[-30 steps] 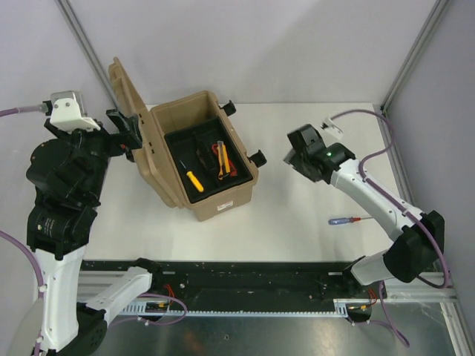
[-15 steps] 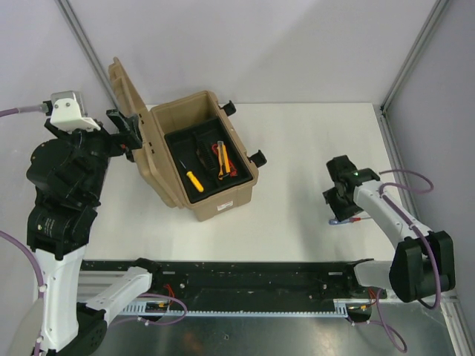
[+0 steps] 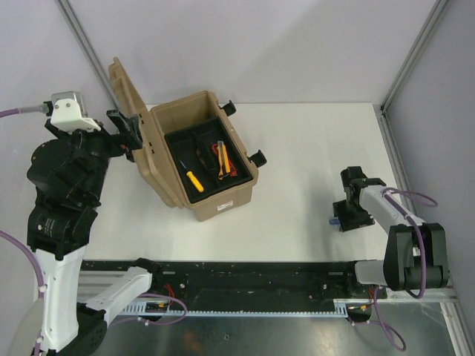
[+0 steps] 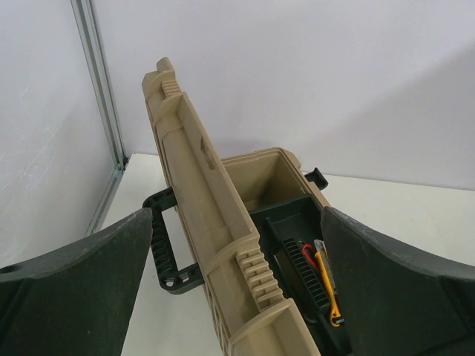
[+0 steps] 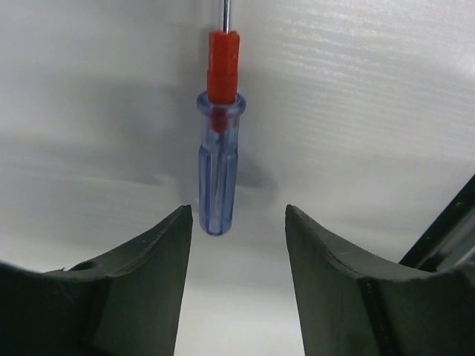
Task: Pack the tool kit
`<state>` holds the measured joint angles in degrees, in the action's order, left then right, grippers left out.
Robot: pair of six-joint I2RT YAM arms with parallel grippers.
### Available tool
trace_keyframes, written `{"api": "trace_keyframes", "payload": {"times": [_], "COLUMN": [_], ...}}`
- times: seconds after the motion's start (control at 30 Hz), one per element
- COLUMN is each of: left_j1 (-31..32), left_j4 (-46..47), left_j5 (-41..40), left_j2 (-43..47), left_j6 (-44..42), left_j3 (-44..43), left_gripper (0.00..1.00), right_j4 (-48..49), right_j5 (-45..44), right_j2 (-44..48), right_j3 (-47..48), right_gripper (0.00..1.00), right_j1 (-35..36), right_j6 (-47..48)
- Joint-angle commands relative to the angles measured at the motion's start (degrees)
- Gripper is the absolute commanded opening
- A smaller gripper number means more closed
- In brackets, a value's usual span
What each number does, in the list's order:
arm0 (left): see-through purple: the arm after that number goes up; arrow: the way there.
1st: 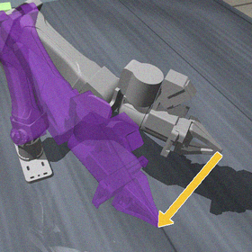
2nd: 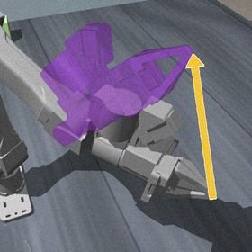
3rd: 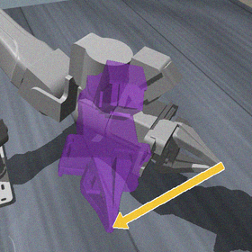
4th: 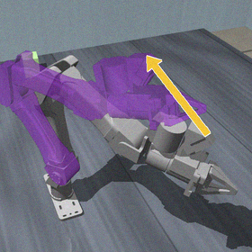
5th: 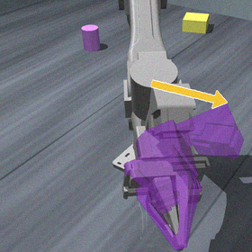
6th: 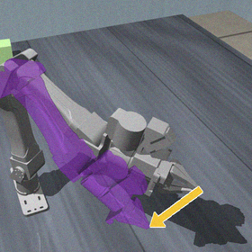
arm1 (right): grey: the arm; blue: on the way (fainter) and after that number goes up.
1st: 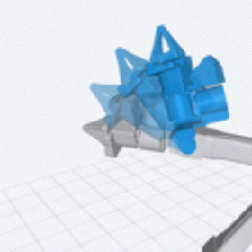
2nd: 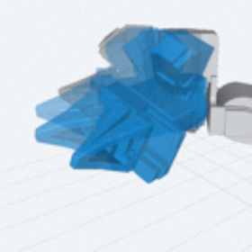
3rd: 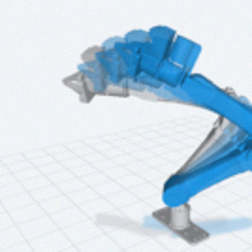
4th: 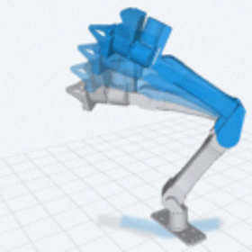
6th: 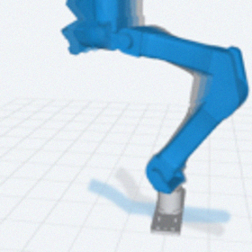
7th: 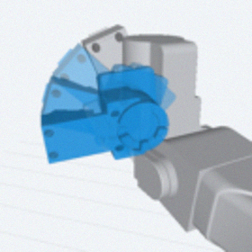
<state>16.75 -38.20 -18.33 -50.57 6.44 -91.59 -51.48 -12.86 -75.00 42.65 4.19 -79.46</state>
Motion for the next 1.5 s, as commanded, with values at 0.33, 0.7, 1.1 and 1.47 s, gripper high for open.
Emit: {"api": "trace_keyframes", "payload": {"times": [0.33,0.7,1.1,1.47], "left_j1": [0.3,0.4,0.3,0.3], "left_j4": [1.6,1.5,1.6,1.6], "left_j5": [-1.5,-1.1,0.2,1.0], "left_j2": [0.7,0.2,-0.8,-0.2], "left_j6": [-1.0,-1.1,-0.2,0.4], "left_j3": [0.1,-0.5,-1.3,-1.5], "left_gripper": [0.99,1.0,1.0,1.0], "right_j4": [8.1,9.7,17.5,36.6], "right_j5": [2.4,0.6,-16.5,-0.7], "right_j2": [-8.6,-3.7,5.4,-5.1], "right_j3": [-1.3,-0.8,20.8,35.8], "right_gripper": [0.4,0.0,0.0,0.0], "right_j1": [-3.1,-2.4,21.1,42.5], "right_j6": [4.9,7.4,25.2,58.2]}}
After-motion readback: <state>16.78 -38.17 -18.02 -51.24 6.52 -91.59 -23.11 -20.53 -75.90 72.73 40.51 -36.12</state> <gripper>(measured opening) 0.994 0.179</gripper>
